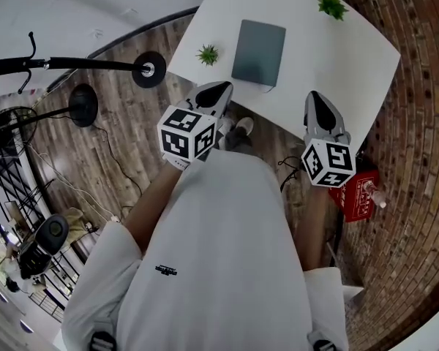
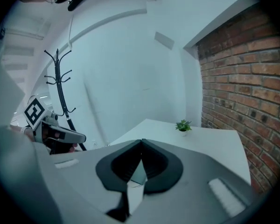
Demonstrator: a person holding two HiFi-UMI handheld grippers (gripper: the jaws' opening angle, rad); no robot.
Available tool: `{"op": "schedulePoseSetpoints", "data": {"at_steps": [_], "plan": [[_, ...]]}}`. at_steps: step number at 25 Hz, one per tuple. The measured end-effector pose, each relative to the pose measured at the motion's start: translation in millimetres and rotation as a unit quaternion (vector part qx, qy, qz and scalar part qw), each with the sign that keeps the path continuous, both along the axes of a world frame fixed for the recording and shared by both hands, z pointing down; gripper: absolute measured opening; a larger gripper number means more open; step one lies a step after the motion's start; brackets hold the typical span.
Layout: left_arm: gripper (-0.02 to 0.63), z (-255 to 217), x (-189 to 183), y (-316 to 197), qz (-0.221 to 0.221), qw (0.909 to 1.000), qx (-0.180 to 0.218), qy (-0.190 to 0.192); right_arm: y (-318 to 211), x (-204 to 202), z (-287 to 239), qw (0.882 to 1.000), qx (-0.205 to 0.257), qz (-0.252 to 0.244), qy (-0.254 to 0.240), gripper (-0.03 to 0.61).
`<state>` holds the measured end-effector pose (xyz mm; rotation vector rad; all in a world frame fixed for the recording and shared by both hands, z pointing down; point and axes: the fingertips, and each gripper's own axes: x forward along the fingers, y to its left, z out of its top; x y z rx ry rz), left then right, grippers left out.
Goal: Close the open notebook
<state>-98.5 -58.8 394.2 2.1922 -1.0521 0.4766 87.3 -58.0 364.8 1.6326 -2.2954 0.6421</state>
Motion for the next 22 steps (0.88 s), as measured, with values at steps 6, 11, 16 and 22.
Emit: {"op": "schedulePoseSetpoints", "data": {"at_steps": [6, 11, 16, 22], "plan": [[0.003, -35.0, -5.5, -8.3, 0.000, 0.9990, 0.044, 0.011, 8.9, 23.1, -50.4, 0.997, 0.069, 0.040, 0.008, -0.005], [0.003, -76.1, -9.4, -15.9, -0.003, 0.9953, 0.094, 0.026, 19.4, 35.2, -89.7, 0.991, 0.116, 0.059, 0.019, -0.005], [0.003, -114.4, -10.5, -15.9, 0.003, 0.9890, 0.144, 0.036, 34.5, 44.8, -126.3, 0.983, 0.162, 0.074, 0.032, -0.005], [0.003, -150.4, -7.3, -12.5, 0.011, 0.9797, 0.196, 0.041, 62.2, 63.3, -151.0, 0.975, 0.190, 0.103, 0.046, -0.003]]}}
